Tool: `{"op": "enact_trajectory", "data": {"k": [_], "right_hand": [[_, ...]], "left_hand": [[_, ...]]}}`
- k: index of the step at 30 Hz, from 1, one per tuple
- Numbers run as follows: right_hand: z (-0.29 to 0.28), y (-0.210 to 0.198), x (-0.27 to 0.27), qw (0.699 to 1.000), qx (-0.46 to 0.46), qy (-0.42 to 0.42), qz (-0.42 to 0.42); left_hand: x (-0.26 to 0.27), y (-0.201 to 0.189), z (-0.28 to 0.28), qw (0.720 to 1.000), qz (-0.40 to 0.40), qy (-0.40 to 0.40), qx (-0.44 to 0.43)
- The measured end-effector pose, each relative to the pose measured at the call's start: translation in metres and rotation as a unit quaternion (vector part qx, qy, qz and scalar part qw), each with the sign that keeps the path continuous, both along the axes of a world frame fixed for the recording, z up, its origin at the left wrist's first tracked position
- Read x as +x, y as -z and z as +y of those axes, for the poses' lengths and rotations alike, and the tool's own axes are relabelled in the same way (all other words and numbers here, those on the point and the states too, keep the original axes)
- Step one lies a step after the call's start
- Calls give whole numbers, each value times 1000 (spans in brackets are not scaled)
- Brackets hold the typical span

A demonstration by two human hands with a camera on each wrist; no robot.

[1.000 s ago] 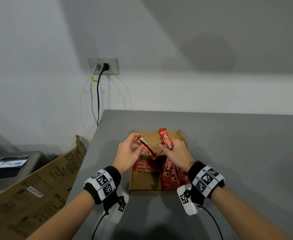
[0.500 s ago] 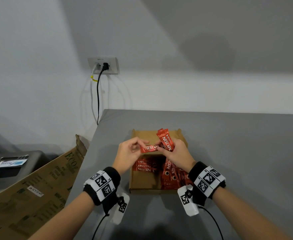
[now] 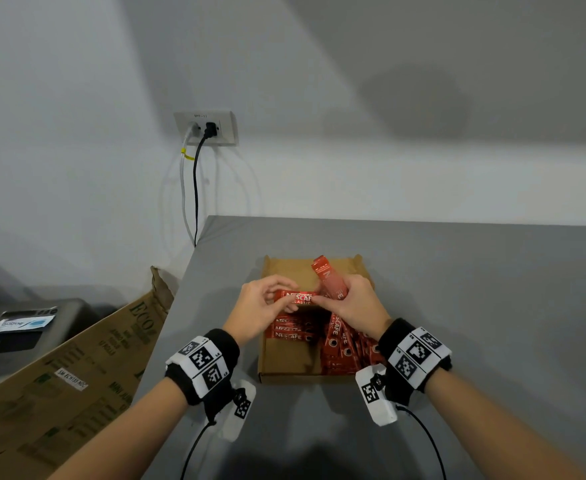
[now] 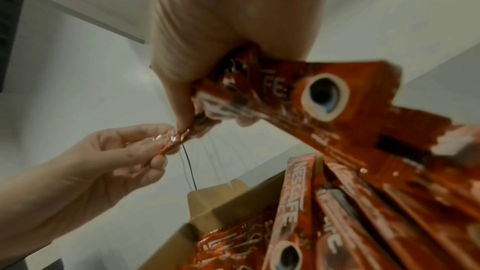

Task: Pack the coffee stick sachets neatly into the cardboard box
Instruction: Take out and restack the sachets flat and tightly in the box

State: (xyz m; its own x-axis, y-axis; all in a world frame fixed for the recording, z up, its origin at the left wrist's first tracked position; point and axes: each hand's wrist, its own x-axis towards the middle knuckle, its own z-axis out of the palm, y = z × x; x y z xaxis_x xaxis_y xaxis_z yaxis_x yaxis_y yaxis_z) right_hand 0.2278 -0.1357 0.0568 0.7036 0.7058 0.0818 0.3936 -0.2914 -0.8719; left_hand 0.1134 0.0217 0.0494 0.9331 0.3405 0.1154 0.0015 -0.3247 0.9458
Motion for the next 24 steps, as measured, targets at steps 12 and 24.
{"op": "enact_trajectory", "data": {"k": [12, 24], "right_hand": [[8, 9, -15, 991, -108, -62, -58], [-5, -3, -2, 998, 18, 44, -32]], "left_hand": [[3, 4, 7, 961, 120, 68, 238], [6, 35, -15, 917, 151, 96, 357]]}}
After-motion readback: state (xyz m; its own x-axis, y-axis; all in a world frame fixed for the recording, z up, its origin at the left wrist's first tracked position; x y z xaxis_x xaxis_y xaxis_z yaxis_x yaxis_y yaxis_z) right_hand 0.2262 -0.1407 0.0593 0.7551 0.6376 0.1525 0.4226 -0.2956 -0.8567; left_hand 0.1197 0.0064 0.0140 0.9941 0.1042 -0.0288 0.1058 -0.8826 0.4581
